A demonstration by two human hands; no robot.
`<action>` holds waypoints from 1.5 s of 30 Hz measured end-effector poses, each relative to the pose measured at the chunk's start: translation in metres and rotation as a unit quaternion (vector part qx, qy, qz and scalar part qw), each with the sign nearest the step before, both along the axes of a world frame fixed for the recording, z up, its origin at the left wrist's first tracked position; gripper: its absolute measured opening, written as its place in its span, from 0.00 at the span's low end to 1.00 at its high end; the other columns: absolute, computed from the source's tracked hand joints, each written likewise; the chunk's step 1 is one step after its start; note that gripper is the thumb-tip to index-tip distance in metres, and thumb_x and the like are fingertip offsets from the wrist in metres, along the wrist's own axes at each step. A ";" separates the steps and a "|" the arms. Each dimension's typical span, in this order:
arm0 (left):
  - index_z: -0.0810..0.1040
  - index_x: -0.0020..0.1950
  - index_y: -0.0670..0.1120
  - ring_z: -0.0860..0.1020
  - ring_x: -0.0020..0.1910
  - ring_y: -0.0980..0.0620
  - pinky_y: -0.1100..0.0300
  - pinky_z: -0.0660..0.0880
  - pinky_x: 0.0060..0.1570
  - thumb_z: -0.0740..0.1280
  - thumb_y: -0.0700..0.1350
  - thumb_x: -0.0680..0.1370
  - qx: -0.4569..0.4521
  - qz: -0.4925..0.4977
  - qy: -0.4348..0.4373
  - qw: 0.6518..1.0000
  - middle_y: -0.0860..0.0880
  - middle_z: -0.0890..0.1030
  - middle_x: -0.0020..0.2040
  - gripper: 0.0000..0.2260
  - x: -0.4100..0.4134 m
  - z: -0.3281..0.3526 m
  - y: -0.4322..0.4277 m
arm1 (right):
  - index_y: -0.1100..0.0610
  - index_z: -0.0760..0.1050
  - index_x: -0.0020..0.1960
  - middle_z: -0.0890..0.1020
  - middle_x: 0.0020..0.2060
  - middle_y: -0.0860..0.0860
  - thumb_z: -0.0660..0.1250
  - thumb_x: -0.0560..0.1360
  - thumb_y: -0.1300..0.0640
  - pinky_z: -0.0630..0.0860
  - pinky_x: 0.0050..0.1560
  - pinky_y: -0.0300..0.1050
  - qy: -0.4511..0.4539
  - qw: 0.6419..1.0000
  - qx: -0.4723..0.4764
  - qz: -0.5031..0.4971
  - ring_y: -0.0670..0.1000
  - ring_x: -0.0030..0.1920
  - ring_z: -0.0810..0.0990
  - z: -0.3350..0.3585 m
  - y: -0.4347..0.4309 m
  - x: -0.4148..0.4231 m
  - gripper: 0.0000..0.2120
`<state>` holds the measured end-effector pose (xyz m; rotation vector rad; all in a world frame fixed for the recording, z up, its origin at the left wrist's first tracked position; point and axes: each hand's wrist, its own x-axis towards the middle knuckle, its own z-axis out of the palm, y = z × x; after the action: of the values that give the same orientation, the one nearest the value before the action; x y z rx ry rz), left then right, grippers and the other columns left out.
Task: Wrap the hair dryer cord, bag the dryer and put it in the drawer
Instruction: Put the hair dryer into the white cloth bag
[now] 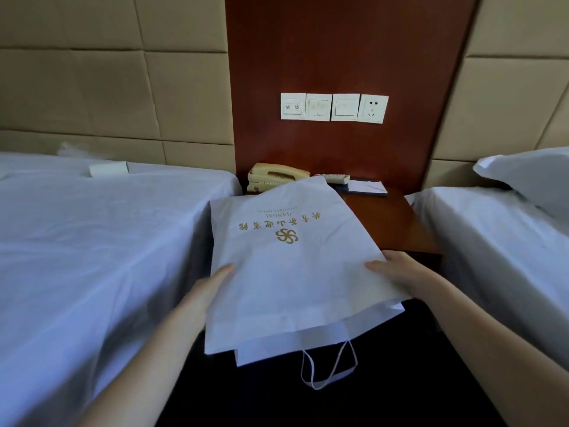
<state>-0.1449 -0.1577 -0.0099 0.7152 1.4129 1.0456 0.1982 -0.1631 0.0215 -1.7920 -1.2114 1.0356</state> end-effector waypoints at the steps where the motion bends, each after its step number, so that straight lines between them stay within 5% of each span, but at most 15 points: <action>1: 0.77 0.61 0.40 0.80 0.42 0.44 0.55 0.76 0.39 0.71 0.53 0.72 -0.008 -0.006 -0.033 0.999 0.42 0.82 0.47 0.23 0.001 -0.002 -0.005 | 0.67 0.76 0.55 0.82 0.44 0.58 0.68 0.74 0.63 0.78 0.42 0.48 0.028 1.000 0.002 0.008 0.57 0.41 0.81 -0.003 -0.003 0.002 0.12; 7: 0.78 0.56 0.43 0.81 0.41 0.45 0.55 0.76 0.39 0.67 0.42 0.77 0.061 -0.028 -0.058 0.996 0.43 0.83 0.46 0.09 0.014 -0.007 -0.027 | 0.64 0.79 0.47 0.84 0.37 0.57 0.65 0.76 0.63 0.79 0.39 0.44 0.100 0.995 -0.001 0.018 0.51 0.33 0.83 -0.015 -0.013 0.010 0.05; 14: 0.77 0.40 0.39 0.75 0.37 0.47 0.58 0.69 0.36 0.68 0.36 0.74 0.104 0.034 0.155 0.982 0.43 0.77 0.36 0.03 0.003 -0.007 -0.042 | 0.64 0.81 0.43 0.83 0.30 0.54 0.68 0.74 0.63 0.76 0.37 0.45 0.066 0.996 0.039 -0.048 0.51 0.29 0.81 -0.010 -0.019 0.023 0.05; 17: 0.73 0.54 0.39 0.74 0.37 0.46 0.59 0.68 0.34 0.68 0.36 0.73 0.097 0.045 0.189 0.976 0.41 0.77 0.44 0.11 0.001 -0.011 -0.050 | 0.61 0.79 0.38 0.83 0.32 0.54 0.67 0.73 0.65 0.75 0.38 0.45 0.008 0.999 0.041 -0.019 0.49 0.30 0.80 -0.015 -0.025 0.022 0.06; 19: 0.63 0.69 0.43 0.75 0.43 0.46 0.57 0.71 0.37 0.69 0.38 0.74 0.059 0.032 0.144 0.987 0.43 0.73 0.53 0.27 -0.001 -0.012 -0.052 | 0.59 0.76 0.43 0.82 0.42 0.57 0.69 0.72 0.63 0.74 0.41 0.46 -0.048 0.998 0.035 0.005 0.52 0.38 0.79 -0.015 -0.029 0.019 0.02; 22: 0.49 0.76 0.52 0.75 0.51 0.45 0.52 0.75 0.44 0.70 0.39 0.74 0.039 -0.033 0.121 0.991 0.49 0.70 0.58 0.39 -0.005 -0.009 -0.057 | 0.57 0.71 0.59 0.81 0.46 0.57 0.69 0.73 0.58 0.76 0.29 0.41 -0.059 0.997 -0.026 0.047 0.52 0.37 0.80 -0.009 -0.037 0.018 0.16; 25: 0.46 0.77 0.55 0.74 0.58 0.45 0.53 0.75 0.47 0.69 0.36 0.73 0.066 -0.098 0.184 0.976 0.51 0.70 0.62 0.42 -0.003 -0.007 -0.066 | 0.57 0.59 0.71 0.80 0.35 0.57 0.68 0.74 0.57 0.68 0.20 0.36 -0.115 0.989 -0.063 0.070 0.47 0.23 0.76 0.002 -0.045 0.017 0.29; 28: 0.53 0.75 0.55 0.75 0.60 0.45 0.58 0.75 0.45 0.67 0.32 0.73 0.134 -0.101 0.221 0.961 0.50 0.70 0.65 0.38 -0.005 -0.006 -0.068 | 0.54 0.54 0.75 0.77 0.31 0.57 0.66 0.75 0.59 0.66 0.19 0.36 -0.149 0.986 -0.012 0.072 0.46 0.21 0.71 0.007 -0.046 0.015 0.33; 31: 0.70 0.65 0.51 0.79 0.56 0.49 0.60 0.75 0.51 0.63 0.31 0.75 0.163 -0.095 0.134 0.973 0.46 0.73 0.64 0.23 -0.014 0.003 -0.064 | 0.53 0.63 0.73 0.76 0.28 0.55 0.61 0.76 0.67 0.64 0.18 0.35 -0.043 0.995 0.070 0.056 0.44 0.18 0.66 0.021 -0.048 0.012 0.27; 33: 0.80 0.52 0.47 0.80 0.36 0.58 0.68 0.74 0.35 0.60 0.33 0.77 0.141 -0.097 0.049 0.984 0.46 0.79 0.50 0.13 -0.017 0.016 -0.063 | 0.57 0.70 0.68 0.78 0.25 0.51 0.58 0.77 0.68 0.63 0.18 0.34 0.090 0.993 0.064 0.038 0.44 0.17 0.65 0.031 -0.047 0.012 0.20; 35: 0.83 0.41 0.43 0.76 0.24 0.60 0.71 0.70 0.22 0.59 0.33 0.77 0.145 -0.075 -0.056 0.985 0.47 0.81 0.37 0.15 -0.019 0.027 -0.055 | 0.57 0.72 0.64 0.77 0.23 0.51 0.56 0.78 0.68 0.64 0.18 0.33 0.197 0.979 0.055 0.015 0.44 0.17 0.66 0.042 -0.041 0.010 0.18; 38: 0.83 0.27 0.40 0.75 0.19 0.58 0.71 0.71 0.20 0.59 0.32 0.72 0.137 -0.010 -0.198 0.971 0.46 0.81 0.26 0.17 -0.019 0.047 -0.034 | 0.57 0.72 0.61 0.76 0.31 0.55 0.54 0.78 0.67 0.68 0.19 0.33 0.333 0.938 0.087 -0.035 0.44 0.18 0.70 0.062 -0.026 0.000 0.15; 42: 0.76 0.40 0.39 0.80 0.23 0.55 0.69 0.74 0.22 0.51 0.34 0.79 0.133 0.081 -0.221 0.963 0.45 0.82 0.27 0.15 -0.011 0.071 -0.002 | 0.61 0.76 0.49 0.80 0.23 0.52 0.54 0.78 0.67 0.77 0.26 0.35 0.392 0.905 0.144 -0.087 0.45 0.21 0.79 0.085 -0.001 -0.019 0.12; 45: 0.74 0.47 0.41 0.79 0.40 0.51 0.64 0.76 0.35 0.48 0.44 0.81 0.150 0.111 -0.165 0.968 0.42 0.80 0.50 0.16 -0.005 0.084 0.021 | 0.62 0.71 0.50 0.81 0.27 0.55 0.53 0.79 0.62 0.79 0.31 0.38 0.375 0.901 0.194 -0.097 0.50 0.29 0.84 0.097 0.019 -0.031 0.09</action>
<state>-0.1498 -0.1368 0.0737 0.5703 1.0718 1.5016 0.1675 -0.1439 0.1185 -1.0139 -0.6701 1.1170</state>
